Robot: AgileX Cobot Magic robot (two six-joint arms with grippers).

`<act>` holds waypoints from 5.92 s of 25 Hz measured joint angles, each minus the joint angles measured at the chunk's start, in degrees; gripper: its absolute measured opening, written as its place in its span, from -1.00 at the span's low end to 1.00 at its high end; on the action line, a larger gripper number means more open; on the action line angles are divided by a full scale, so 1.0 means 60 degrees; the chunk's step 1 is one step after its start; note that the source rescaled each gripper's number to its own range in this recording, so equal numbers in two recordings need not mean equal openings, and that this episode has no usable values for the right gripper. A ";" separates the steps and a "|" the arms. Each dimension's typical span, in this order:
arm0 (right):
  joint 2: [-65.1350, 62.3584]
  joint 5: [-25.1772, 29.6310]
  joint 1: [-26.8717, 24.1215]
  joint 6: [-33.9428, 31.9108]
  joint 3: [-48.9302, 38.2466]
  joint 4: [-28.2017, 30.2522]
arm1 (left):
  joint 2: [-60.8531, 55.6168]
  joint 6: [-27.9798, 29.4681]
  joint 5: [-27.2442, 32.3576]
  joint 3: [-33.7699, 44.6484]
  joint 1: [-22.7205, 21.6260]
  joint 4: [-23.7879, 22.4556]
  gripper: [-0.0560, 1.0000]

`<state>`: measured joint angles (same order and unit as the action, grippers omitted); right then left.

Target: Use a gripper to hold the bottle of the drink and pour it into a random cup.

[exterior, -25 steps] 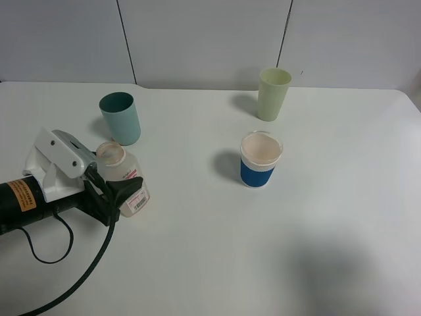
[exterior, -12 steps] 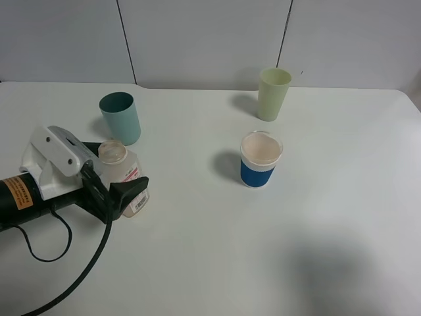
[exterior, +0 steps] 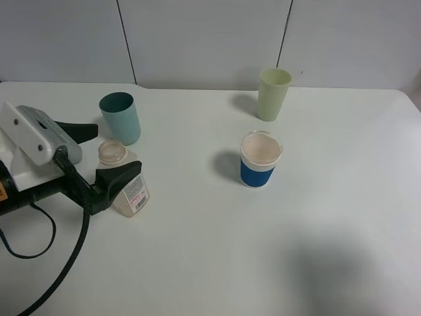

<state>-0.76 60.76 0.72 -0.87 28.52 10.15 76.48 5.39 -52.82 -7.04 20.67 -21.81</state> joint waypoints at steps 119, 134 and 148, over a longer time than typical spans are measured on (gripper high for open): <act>0.0000 0.0000 0.0000 0.0000 0.0000 0.0000 | -1.2816 -0.1052 1.8883 -0.3668 0.0000 0.4112 1.00; 0.0000 0.0000 0.0000 0.0000 0.0000 0.0000 | -1.2816 -0.0710 1.8883 -0.3668 -0.2918 0.3828 1.00; 0.0000 0.0000 0.0000 0.0000 0.0000 0.0000 | -1.2816 -0.0656 1.8883 -0.3668 -0.3325 0.3804 1.00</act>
<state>-0.76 60.76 0.72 -0.87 28.52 10.15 -0.42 1.45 60.48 -29.05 0.72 1.01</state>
